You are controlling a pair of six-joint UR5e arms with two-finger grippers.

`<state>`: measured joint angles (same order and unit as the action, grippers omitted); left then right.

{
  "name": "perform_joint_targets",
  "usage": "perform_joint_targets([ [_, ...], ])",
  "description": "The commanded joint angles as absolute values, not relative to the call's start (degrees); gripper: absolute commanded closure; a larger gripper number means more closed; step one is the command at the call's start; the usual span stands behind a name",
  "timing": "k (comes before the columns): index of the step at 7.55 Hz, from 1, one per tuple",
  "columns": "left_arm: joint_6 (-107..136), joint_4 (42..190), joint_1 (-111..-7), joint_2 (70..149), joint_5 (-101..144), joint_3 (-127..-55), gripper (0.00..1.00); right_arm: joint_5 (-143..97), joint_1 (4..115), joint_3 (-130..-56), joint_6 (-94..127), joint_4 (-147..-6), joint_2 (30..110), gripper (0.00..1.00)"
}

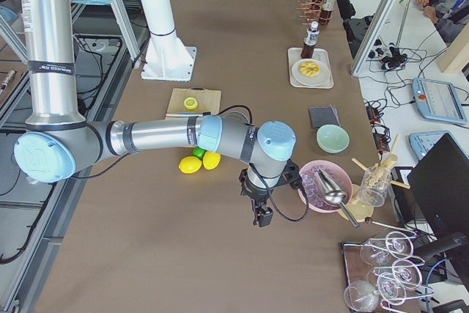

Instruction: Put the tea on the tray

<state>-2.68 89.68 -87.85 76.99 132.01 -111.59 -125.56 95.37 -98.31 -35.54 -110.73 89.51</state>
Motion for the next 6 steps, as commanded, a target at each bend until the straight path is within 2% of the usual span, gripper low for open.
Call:
perform_joint_targets([
  [1, -2.81, 91.14, -87.89, 77.69, 131.84, -111.44, 0.02, -126.47, 95.45, -98.61, -35.33, -110.74, 89.91, 0.00],
  [6, -3.08, 91.14, -87.80, 77.61, 129.56, -111.44, 0.02, -127.00, 95.45, -98.62, -35.16, -110.65, 89.91, 0.00],
])
